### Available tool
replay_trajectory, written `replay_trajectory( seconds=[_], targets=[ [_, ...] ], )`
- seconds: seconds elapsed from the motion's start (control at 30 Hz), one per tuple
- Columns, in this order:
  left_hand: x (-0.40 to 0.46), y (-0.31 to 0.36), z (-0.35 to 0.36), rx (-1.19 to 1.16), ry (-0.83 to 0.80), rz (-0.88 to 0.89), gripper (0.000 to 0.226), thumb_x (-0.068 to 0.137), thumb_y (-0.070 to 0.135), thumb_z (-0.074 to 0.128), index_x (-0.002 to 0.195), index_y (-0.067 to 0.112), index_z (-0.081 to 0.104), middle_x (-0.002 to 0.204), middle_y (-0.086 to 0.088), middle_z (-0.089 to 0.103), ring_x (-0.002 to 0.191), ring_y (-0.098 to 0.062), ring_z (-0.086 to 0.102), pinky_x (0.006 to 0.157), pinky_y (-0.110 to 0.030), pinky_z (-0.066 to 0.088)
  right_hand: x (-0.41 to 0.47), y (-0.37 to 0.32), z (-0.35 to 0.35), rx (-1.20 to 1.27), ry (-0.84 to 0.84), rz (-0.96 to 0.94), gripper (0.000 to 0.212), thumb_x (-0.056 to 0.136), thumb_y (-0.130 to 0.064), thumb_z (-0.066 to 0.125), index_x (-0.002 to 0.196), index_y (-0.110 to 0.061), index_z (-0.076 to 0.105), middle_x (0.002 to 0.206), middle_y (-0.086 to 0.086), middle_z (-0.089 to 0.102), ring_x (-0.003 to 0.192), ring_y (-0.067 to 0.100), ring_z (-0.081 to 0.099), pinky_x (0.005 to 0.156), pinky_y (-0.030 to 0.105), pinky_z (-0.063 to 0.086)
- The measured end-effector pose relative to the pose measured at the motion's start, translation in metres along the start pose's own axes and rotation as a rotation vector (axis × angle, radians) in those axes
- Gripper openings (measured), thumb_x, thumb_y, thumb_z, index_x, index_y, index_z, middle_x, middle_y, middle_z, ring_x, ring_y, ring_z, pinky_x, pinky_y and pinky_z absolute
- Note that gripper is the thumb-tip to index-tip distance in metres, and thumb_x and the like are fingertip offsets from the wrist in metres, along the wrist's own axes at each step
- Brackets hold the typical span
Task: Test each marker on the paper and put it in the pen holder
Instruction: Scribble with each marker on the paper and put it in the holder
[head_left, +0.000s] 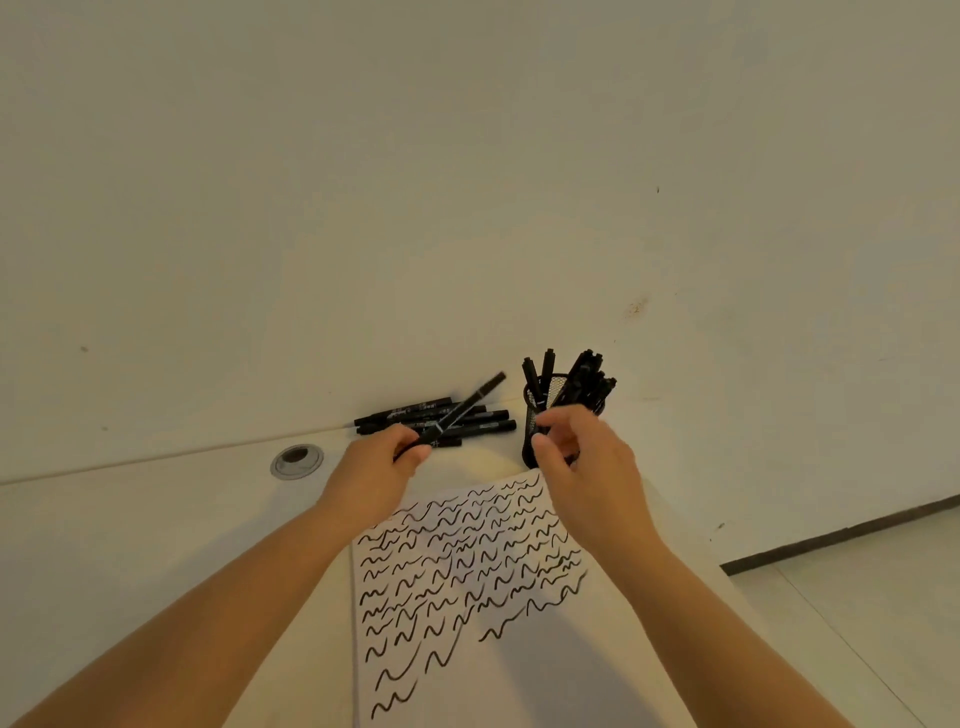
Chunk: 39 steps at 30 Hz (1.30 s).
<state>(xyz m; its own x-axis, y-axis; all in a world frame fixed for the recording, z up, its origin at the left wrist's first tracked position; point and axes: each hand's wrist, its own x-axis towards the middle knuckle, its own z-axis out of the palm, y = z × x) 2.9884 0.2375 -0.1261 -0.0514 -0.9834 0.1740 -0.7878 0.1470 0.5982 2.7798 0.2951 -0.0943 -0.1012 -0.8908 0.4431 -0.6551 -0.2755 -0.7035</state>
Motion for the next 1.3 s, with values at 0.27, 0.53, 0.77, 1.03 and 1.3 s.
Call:
replay_trajectory(
  seconds=[0.27, 0.53, 0.77, 1.03, 1.3],
  targets=[
    [-0.107, 0.025, -0.008, -0.392, -0.241, 0.09, 0.019, 0.092, 0.027, 0.046, 0.078, 0.032, 0.058, 0.064, 0.017, 0.063, 0.064, 0.004, 0.058, 0.064, -0.015, 0.043, -0.065, -0.03, 0.025, 0.455, -0.305, 0.141, 0.022, 0.093, -0.03, 0.045, 0.079, -0.031, 0.062, 0.058, -0.017, 0.058, 0.055, -0.004, 0.05, 0.053, 0.01, 0.04],
    [-0.158, 0.012, -0.009, -0.443, -0.349, 0.065, 0.022, 0.092, 0.026, 0.048, 0.077, 0.031, 0.062, 0.057, 0.017, 0.058, 0.058, -0.002, 0.053, 0.061, -0.017, 0.043, -0.116, -0.038, 0.042, 0.529, -0.307, 0.301, 0.035, 0.093, -0.03, 0.047, 0.074, -0.006, 0.064, 0.049, -0.009, 0.055, 0.048, 0.0, 0.048, 0.049, 0.013, 0.039],
    [-0.187, 0.013, -0.005, 0.017, 0.033, 0.156, 0.019, 0.087, 0.042, 0.048, 0.071, 0.034, 0.054, 0.061, 0.01, 0.059, 0.056, -0.008, 0.051, 0.05, -0.024, 0.036, -0.137, -0.043, 0.062, 0.589, -0.201, 0.454, 0.033, 0.092, -0.031, 0.049, 0.065, -0.019, 0.065, 0.039, -0.012, 0.043, 0.042, 0.002, 0.038, 0.047, 0.018, 0.032],
    [-0.196, -0.026, -0.029, 0.084, -0.106, 0.062, 0.029, 0.091, 0.041, 0.043, 0.062, 0.038, 0.04, 0.056, 0.012, 0.054, 0.052, -0.008, 0.049, 0.049, -0.024, 0.032, -0.094, 0.001, 0.014, 0.524, -0.019, 0.498, 0.025, 0.088, -0.031, 0.054, 0.071, -0.018, 0.067, 0.045, -0.009, 0.052, 0.044, 0.002, 0.044, 0.053, 0.026, 0.035],
    [-0.159, -0.019, -0.002, 0.02, -0.082, 0.122, 0.026, 0.094, 0.039, 0.037, 0.092, 0.025, 0.058, 0.079, 0.0, 0.06, 0.07, -0.012, 0.052, 0.065, -0.032, 0.044, -0.12, -0.004, 0.036, 0.503, -0.342, 0.26, 0.022, 0.085, -0.012, 0.056, 0.068, -0.018, 0.068, 0.054, -0.001, 0.064, 0.055, 0.006, 0.055, 0.054, 0.011, 0.04]
  ],
)
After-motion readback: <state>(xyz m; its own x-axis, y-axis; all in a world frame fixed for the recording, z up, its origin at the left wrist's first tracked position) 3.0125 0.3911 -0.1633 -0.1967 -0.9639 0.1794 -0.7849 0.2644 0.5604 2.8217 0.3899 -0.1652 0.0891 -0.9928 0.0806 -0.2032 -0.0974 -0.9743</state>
